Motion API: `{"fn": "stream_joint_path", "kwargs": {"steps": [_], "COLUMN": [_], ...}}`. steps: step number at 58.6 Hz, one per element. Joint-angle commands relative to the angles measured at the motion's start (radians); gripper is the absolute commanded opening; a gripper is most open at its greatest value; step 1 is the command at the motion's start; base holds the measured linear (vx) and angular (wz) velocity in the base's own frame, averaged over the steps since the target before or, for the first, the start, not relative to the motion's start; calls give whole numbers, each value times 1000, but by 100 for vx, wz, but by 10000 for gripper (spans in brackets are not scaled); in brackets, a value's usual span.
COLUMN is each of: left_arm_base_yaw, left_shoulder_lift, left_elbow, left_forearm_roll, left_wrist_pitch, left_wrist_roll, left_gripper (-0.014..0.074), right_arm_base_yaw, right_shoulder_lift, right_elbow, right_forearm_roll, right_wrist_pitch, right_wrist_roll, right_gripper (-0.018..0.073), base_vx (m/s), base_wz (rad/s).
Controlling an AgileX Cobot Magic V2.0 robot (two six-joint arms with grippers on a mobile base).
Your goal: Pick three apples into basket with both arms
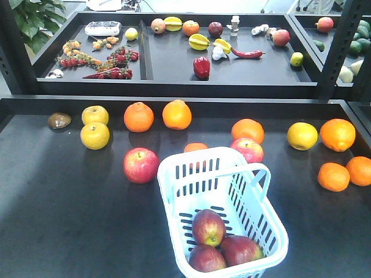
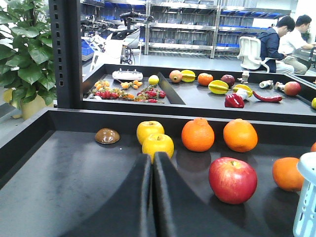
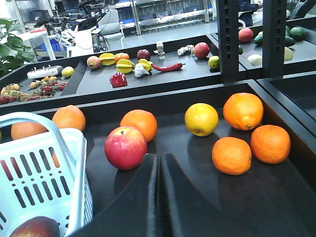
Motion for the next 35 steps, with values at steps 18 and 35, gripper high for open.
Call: {"fn": "stream_joint_path", "kwargs": {"steps": [18, 35], "left_arm_base_yaw": [2, 2], "left_shoulder_lift": [-13, -13], "left_elbow": [-26, -26], "left_forearm_roll": [-9, -9], "left_wrist_pitch": [-74, -74], "left_wrist_roll": [-6, -6], "left_gripper": [-6, -6], "right_arm_base_yaw": [-6, -6], "right_shoulder_lift": [-11, -11], "right_elbow": [13, 13], "right_forearm_roll": [0, 0], "right_wrist_pitch": [-80, -80], "right_wrist_roll": [18, 18], "right_gripper": [-5, -5], "base_vx": [0, 0], "base_wz": [0, 0]}}
